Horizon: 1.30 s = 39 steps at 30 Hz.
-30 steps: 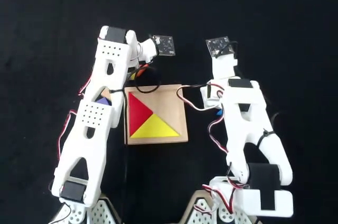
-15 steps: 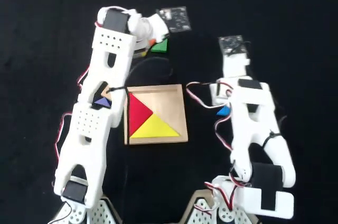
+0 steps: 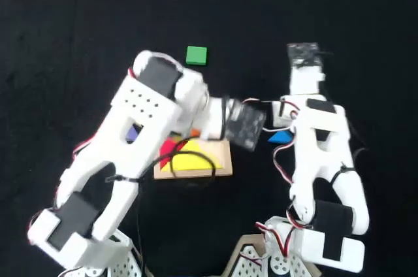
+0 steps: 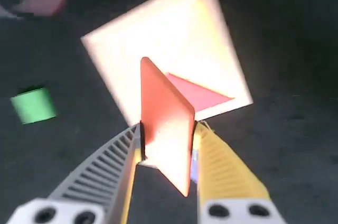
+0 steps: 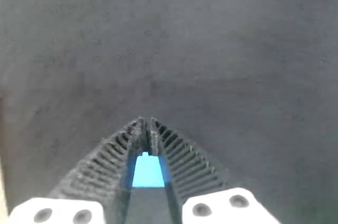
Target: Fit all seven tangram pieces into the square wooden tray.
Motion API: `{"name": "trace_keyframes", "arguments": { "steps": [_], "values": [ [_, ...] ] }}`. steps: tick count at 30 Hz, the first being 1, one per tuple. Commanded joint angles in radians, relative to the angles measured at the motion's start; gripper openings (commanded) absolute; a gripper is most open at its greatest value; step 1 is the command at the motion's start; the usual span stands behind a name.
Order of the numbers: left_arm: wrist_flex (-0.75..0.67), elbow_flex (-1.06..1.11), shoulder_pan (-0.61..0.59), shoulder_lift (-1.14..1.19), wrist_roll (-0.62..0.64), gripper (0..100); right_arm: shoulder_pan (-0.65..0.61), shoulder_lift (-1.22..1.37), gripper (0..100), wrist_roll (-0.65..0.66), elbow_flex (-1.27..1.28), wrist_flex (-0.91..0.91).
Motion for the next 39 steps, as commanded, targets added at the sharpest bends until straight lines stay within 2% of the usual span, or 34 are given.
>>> {"name": "trace_keyframes", "arguments": {
  "steps": [1, 7, 12, 17, 19, 24, 32, 39],
  "values": [
    [-0.172, 0.278, 0.028, -0.068, -0.256, 3, 0.089, -0.041, 1.2, -0.071, -0.004, -0.055],
    [-0.41, 0.47, 0.093, -0.068, -0.27, 3, 0.104, -0.039, 1.2, -0.12, -0.002, -0.06],
    [-0.537, 0.573, 0.143, -0.068, -0.27, 3, 0.104, -0.039, 1.2, -0.12, 0.028, -0.123],
    [-0.661, 0.644, 0.145, -0.068, -0.262, 3, 0.104, -0.039, 1.2, -0.12, 0.038, -0.138],
    [-0.672, 0.65, 0.14, -0.068, -0.259, 3, 0.103, -0.039, 1.2, -0.12, 0.038, -0.138],
    [-0.683, 0.608, 0.133, -0.066, -0.124, 4, 0.072, -0.039, 1.2, -0.112, 0.039, -0.137],
    [-0.727, 0.588, 0.122, -0.066, 0.072, 25, 0.068, -0.039, 1.2, -0.112, 0.039, -0.137],
    [-0.741, 0.582, 0.119, -0.068, 0.092, 25, 0.068, -0.039, 1.2, -0.112, 0.039, -0.137]
  ]
}}
